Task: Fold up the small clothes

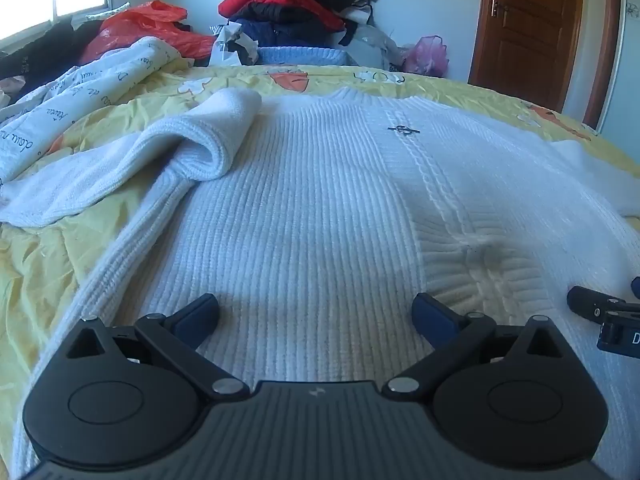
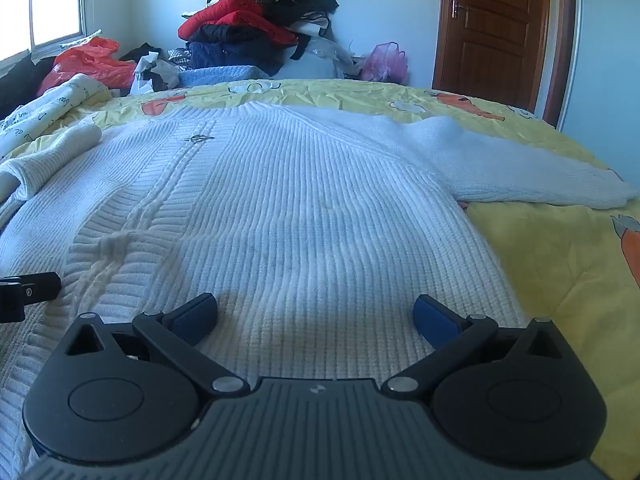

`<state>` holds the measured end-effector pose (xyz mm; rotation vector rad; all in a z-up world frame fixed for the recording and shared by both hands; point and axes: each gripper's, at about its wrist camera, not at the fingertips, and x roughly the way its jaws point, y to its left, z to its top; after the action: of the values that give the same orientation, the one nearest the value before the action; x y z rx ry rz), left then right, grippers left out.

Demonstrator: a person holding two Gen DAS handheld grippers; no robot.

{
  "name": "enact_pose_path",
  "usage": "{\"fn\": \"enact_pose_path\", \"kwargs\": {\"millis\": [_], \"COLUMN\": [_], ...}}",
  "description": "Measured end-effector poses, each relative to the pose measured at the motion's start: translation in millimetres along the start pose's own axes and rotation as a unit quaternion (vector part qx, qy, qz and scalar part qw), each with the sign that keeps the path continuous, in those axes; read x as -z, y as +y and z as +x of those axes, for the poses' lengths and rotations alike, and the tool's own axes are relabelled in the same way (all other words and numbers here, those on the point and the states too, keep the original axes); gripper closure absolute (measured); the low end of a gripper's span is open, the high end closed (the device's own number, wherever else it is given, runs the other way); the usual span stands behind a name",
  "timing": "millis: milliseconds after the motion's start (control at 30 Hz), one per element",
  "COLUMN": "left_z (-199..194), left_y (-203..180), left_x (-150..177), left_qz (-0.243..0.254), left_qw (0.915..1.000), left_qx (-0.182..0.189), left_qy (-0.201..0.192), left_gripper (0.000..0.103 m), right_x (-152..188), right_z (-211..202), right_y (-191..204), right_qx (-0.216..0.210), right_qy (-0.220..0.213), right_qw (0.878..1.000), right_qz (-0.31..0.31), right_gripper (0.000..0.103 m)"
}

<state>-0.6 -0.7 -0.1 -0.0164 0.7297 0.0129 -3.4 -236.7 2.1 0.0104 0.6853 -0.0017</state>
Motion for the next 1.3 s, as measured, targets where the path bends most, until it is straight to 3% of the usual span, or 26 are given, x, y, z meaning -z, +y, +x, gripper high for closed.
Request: {"fn": "enact_pose_path", "kwargs": {"millis": [1300], "left_z": [-5.1], "left_y": [-6.4], "left_x": [3.7], "left_qz": [-0.002], "left_qw": [0.9999], "left_qx": [-0.013], "left_qy": [-0.007], "left_gripper": [0.0], "right_x": [1.1], "right_z": [-0.3], "right_y": [0.2], "right_qx": [0.003], "right_qy": [-0.001], "right_qw": [1.0], "right_qz": [-0.003], "right_gripper": [0.0]}}
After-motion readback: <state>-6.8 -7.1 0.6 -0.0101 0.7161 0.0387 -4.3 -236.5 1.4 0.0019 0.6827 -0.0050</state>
